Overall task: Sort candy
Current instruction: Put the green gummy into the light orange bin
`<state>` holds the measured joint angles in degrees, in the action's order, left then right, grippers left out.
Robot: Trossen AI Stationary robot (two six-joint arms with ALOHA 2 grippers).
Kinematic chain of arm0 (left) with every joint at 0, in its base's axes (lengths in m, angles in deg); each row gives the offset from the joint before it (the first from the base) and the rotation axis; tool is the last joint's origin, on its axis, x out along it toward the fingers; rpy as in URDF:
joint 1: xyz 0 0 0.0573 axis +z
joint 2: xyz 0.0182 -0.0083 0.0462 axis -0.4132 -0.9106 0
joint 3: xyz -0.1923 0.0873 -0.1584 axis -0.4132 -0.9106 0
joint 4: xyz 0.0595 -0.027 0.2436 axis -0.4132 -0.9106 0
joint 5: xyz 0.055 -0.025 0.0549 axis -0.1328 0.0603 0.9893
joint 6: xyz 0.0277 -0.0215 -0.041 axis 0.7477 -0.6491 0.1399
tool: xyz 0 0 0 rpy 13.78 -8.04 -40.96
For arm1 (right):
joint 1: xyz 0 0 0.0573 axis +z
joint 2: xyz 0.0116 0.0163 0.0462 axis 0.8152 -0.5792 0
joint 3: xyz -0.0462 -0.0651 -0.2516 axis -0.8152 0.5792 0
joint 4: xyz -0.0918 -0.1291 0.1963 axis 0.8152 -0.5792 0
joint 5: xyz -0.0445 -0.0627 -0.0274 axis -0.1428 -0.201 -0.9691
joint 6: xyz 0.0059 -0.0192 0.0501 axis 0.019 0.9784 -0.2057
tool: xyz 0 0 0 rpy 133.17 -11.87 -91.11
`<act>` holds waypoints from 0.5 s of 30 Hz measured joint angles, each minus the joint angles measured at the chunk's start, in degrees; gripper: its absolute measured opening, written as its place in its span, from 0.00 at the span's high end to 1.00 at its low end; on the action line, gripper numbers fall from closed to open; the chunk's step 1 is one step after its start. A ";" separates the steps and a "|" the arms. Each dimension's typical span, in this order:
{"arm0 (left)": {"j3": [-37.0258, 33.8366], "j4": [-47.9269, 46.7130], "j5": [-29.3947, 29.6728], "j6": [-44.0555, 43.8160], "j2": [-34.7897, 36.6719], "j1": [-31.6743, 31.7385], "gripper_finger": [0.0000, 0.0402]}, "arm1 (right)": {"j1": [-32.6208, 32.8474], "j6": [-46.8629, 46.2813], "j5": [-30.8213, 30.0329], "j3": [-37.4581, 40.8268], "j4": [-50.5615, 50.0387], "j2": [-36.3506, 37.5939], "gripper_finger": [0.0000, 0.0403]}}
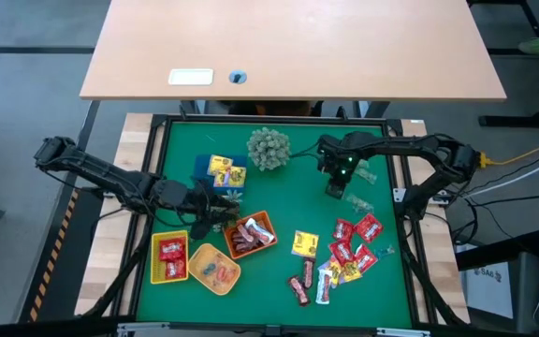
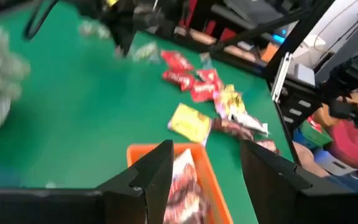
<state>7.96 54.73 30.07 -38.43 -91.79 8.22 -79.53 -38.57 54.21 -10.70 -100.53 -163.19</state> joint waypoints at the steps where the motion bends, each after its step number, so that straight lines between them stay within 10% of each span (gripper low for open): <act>1: 0.00 1.99 0.44 1.90 -0.87 0.00 0.57 | 0.36 0.01 2.09 -0.73 0.72 0.00 0.96; 15: 0.00 34.97 0.82 30.39 -19.68 0.02 0.57 | 15.02 -0.46 7.36 -6.11 17.07 0.08 0.96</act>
<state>7.96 89.69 30.89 -8.03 -111.47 8.24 -64.51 -39.04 61.57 -16.81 -83.46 -163.12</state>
